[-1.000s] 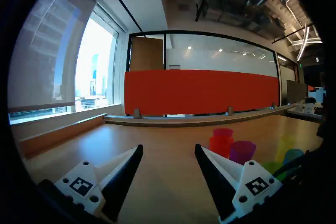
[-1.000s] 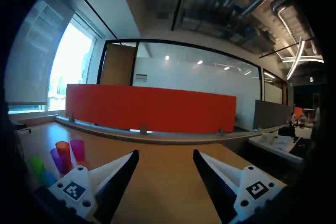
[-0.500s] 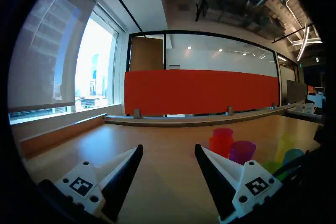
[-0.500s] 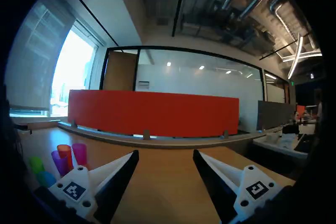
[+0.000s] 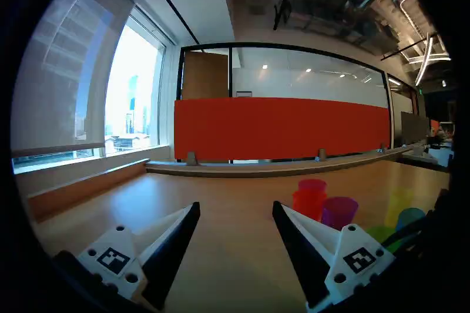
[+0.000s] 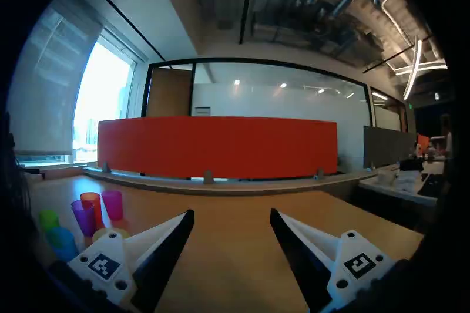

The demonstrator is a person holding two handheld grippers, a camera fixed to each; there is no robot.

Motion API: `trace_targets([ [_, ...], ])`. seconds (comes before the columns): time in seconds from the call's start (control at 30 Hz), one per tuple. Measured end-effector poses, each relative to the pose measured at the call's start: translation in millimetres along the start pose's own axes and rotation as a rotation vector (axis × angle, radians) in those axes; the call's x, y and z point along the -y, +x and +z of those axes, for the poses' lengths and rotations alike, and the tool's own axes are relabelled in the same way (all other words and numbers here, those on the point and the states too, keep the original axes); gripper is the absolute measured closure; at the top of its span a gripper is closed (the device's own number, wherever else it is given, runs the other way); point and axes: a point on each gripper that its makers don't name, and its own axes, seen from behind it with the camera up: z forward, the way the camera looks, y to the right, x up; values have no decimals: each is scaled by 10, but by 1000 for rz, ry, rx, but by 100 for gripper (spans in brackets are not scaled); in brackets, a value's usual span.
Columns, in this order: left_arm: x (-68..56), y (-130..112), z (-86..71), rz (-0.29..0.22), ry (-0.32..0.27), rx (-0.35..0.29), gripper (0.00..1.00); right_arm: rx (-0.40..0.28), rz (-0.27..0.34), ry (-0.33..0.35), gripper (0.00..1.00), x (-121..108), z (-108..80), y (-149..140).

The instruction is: Pour water

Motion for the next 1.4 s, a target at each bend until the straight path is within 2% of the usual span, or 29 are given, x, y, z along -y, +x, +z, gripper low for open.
trace_targets([
  [0.4,-7,-1,-5,0,0,0,9,20,27,14,0,111,77,-129],
  [0.77,-3,-3,-6,1,0,0,9,45,20,5,0,81,107,-217],
  [1.4,-4,1,-4,1,0,0,9,40,16,4,0,110,77,-205],
])
